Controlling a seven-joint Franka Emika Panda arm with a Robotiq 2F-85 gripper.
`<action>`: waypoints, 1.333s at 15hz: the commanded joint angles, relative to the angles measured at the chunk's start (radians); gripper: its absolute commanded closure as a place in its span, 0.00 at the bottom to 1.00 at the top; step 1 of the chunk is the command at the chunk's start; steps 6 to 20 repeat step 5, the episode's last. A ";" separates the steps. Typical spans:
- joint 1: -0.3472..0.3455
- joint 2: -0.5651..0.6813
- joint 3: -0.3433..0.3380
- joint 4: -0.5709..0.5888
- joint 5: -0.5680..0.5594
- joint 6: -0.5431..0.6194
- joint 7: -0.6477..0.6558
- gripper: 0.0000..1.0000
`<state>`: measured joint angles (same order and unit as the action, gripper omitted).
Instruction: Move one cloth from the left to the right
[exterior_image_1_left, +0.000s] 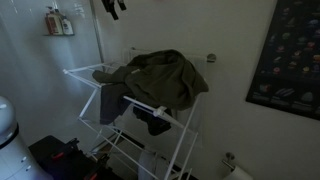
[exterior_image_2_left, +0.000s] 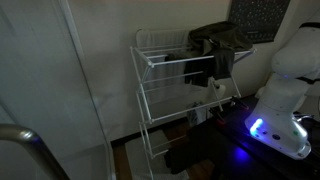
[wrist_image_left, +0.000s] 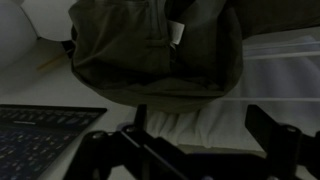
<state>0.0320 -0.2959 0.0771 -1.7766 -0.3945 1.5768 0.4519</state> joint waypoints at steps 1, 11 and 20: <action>-0.001 -0.040 0.002 -0.044 0.054 0.071 -0.060 0.00; -0.005 -0.040 -0.010 -0.053 0.099 0.117 -0.140 0.00; -0.005 -0.040 -0.010 -0.053 0.099 0.117 -0.140 0.00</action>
